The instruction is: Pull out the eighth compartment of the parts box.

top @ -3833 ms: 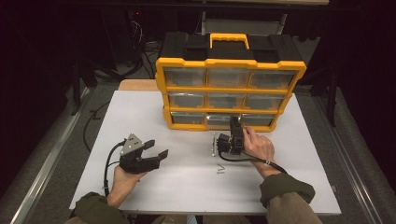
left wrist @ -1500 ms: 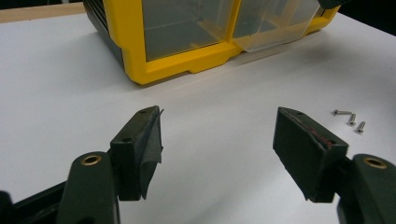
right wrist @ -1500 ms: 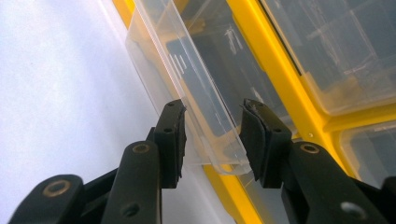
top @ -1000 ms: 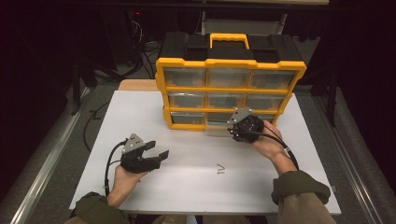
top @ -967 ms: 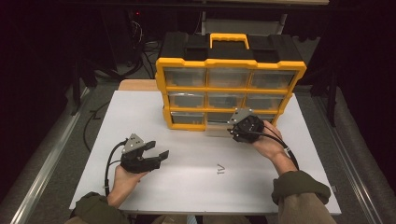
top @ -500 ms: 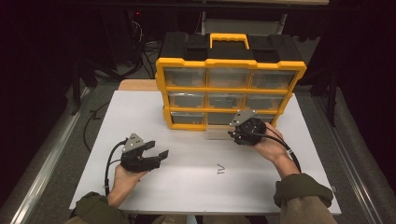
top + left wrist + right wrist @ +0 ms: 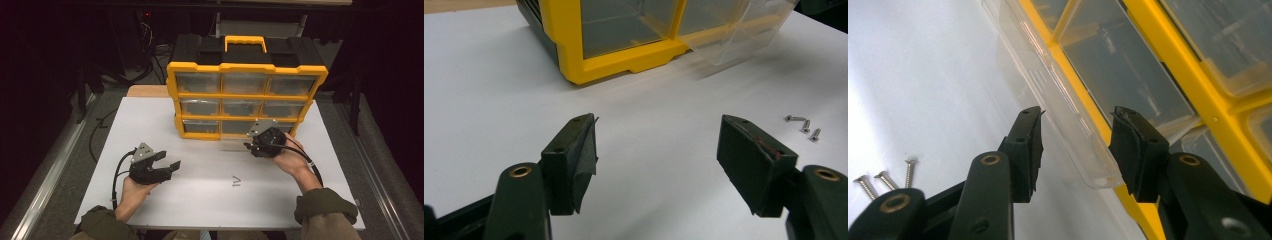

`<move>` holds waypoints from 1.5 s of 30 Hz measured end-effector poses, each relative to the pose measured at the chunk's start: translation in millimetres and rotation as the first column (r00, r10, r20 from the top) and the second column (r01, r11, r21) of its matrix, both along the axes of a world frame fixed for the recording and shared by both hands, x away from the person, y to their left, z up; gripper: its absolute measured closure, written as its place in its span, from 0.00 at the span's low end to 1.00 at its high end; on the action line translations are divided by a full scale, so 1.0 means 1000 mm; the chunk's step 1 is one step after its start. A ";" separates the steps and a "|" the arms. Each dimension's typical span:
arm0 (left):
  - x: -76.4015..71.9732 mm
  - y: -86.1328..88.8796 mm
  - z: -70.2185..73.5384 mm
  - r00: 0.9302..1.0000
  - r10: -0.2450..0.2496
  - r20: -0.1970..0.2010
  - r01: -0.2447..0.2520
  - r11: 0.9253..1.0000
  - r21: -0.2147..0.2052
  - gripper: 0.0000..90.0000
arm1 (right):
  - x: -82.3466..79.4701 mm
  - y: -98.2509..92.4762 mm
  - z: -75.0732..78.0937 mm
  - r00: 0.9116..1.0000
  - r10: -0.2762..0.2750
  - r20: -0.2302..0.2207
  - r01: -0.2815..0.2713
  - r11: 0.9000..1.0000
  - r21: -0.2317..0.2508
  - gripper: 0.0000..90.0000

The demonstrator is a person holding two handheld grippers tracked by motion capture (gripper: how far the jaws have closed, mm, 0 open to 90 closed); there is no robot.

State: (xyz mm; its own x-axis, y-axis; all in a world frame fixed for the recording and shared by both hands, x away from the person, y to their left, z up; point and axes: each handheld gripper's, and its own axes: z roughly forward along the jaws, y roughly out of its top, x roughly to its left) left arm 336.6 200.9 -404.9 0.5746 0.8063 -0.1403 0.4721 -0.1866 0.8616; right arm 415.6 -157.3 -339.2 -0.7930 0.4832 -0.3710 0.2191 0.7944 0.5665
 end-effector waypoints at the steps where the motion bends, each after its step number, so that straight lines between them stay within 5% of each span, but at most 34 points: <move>1: 0.000 0.000 0.000 1.000 -0.001 0.000 0.001 1.000 0.001 0.36 | 0.000 -0.001 0.000 1.000 0.007 0.005 -0.007 1.000 -0.005 0.64; 8: 0.000 -0.001 0.000 1.000 -0.001 -0.002 0.001 1.000 0.002 0.36 | 0.000 -0.002 0.001 1.000 -0.001 -0.007 0.001 1.000 0.014 0.65; 13: 0.000 0.000 0.000 1.000 -0.002 -0.002 0.002 1.000 0.001 0.36 | 0.005 0.003 -0.003 1.000 0.003 -0.001 -0.003 1.000 -0.030 0.65; 18: 0.000 0.000 0.000 1.000 -0.003 0.000 0.003 1.000 0.000 0.36 | 0.005 0.004 -0.004 1.000 -0.002 -0.008 0.002 1.000 -0.018 0.66; 29: 0.000 0.000 0.000 1.000 -0.003 -0.001 0.003 1.000 0.000 0.36 | 0.001 0.006 -0.002 0.999 0.047 -0.016 -0.048 0.998 -0.040 0.71; 45: 0.000 -0.001 0.000 1.000 -0.006 -0.003 0.006 1.000 0.004 0.36 | -0.012 -0.001 -0.003 0.997 0.054 -0.055 -0.054 0.998 0.014 0.70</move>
